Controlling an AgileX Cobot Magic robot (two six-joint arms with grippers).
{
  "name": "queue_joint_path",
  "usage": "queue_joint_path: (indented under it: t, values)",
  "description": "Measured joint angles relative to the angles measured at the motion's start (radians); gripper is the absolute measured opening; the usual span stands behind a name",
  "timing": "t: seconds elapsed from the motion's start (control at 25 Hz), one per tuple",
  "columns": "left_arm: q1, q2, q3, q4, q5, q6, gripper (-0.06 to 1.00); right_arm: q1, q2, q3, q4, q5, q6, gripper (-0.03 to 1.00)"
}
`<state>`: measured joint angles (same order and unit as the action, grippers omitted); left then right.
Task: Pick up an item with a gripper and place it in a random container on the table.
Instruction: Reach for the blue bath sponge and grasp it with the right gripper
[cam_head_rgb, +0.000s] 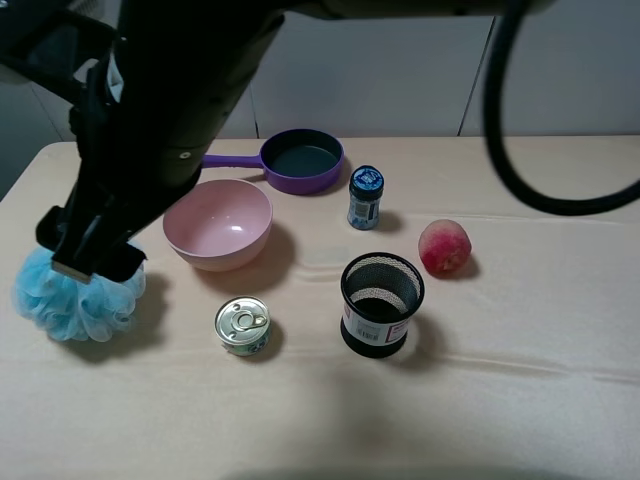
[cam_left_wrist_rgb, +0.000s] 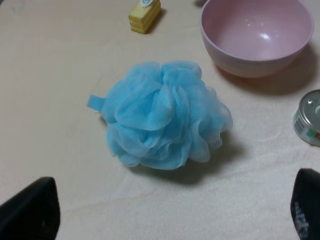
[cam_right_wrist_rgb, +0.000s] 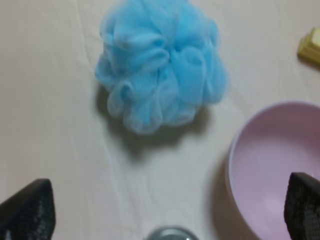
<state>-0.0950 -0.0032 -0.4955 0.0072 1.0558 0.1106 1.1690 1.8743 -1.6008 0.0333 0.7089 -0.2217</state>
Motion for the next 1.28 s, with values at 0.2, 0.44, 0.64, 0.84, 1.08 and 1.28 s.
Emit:
queue_joint_path:
  t: [0.2,0.44,0.64,0.84,1.08,1.28]
  values:
    - [0.0,0.0,0.0,0.0,0.0,0.0,0.93,0.017,0.094,-0.138,-0.005,0.03,-0.001,0.69]
    - [0.0,0.0,0.0,0.0,0.0,0.0,0.93,0.031,0.189,-0.281,-0.008,0.067,-0.011,0.69]
    - [0.0,0.0,0.0,0.014,0.0,0.0,0.93,0.039,0.267,-0.389,-0.012,0.068,-0.013,0.69]
    - [0.0,0.0,0.0,0.067,0.0,0.0,0.93,0.04,0.333,-0.476,-0.012,0.068,-0.019,0.69]
    - [0.0,0.0,0.0,0.071,0.0,0.0,0.93,0.04,0.391,-0.503,-0.012,0.018,-0.022,0.69]
    - [0.0,0.0,0.0,0.071,-0.001,0.0,0.93,0.04,0.419,-0.503,-0.012,-0.06,-0.022,0.69]
